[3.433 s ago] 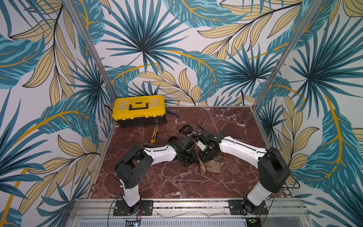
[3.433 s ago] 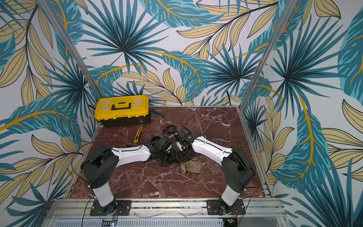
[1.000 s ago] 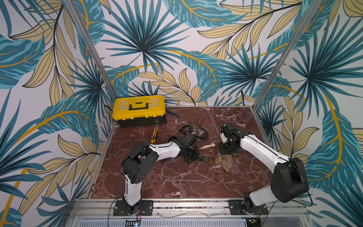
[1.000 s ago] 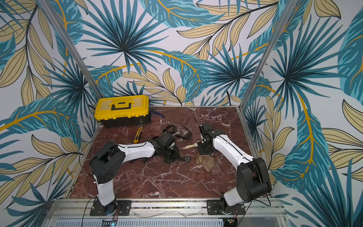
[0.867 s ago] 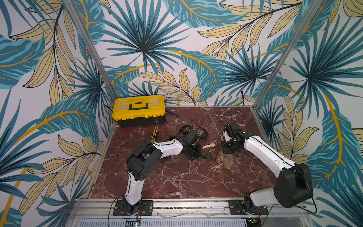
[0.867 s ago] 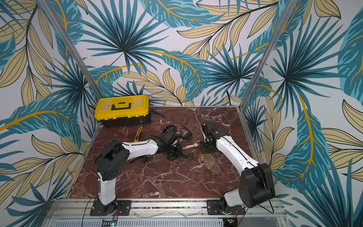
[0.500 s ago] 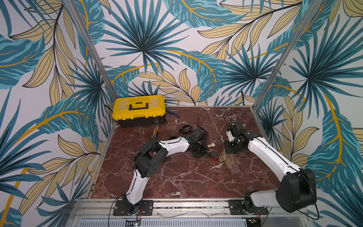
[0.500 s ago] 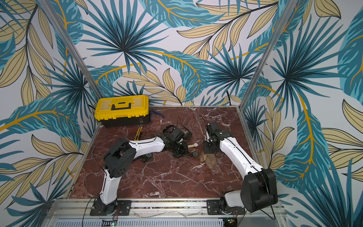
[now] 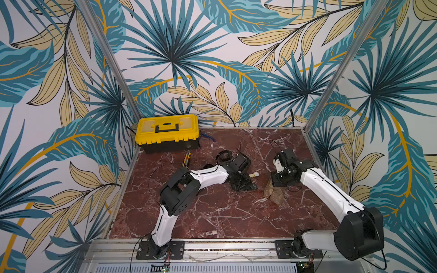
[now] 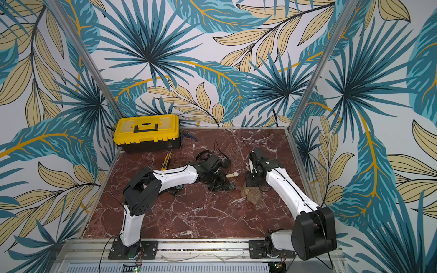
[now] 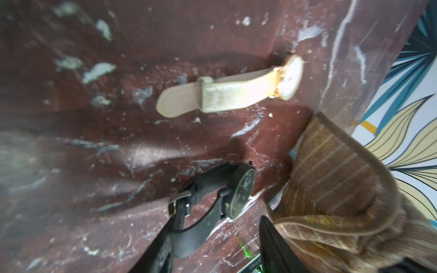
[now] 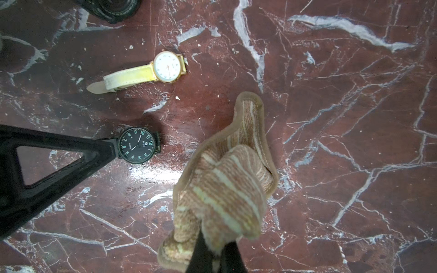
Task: Wipe the watch dial
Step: Move the watch to the center of the board.
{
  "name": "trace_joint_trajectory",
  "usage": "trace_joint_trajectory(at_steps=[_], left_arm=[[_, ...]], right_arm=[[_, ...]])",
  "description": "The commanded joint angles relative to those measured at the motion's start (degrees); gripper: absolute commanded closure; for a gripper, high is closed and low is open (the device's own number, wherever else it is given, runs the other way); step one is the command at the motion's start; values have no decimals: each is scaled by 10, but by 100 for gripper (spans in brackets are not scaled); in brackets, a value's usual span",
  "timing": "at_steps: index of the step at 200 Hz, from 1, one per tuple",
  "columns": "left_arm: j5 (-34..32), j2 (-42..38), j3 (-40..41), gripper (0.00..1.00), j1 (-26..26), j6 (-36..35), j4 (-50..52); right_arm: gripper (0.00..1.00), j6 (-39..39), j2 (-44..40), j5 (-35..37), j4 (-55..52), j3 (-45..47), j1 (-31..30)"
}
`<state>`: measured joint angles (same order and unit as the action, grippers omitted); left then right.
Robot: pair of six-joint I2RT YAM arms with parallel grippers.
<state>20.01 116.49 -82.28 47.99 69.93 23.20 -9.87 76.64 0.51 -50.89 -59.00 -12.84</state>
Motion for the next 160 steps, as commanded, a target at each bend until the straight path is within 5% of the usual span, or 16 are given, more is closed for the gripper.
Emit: trace_joint_trajectory(at_steps=[1, 38, 98, 160], left_arm=[[-12, -26, 10, 46, 3, -7, 9], [-18, -35, 6, 51, 8, -16, 8], [5, 0, -18, 76, 8, -18, 19], [30, 41, -57, 83, 11, -22, 28]], right_arm=[[100, -9, -13, -13, -14, 12, 1], [100, -14, -16, -22, -8, 23, 1], [100, -17, -16, -63, 11, 29, -2], [100, -26, 53, -84, 46, -7, -55]])
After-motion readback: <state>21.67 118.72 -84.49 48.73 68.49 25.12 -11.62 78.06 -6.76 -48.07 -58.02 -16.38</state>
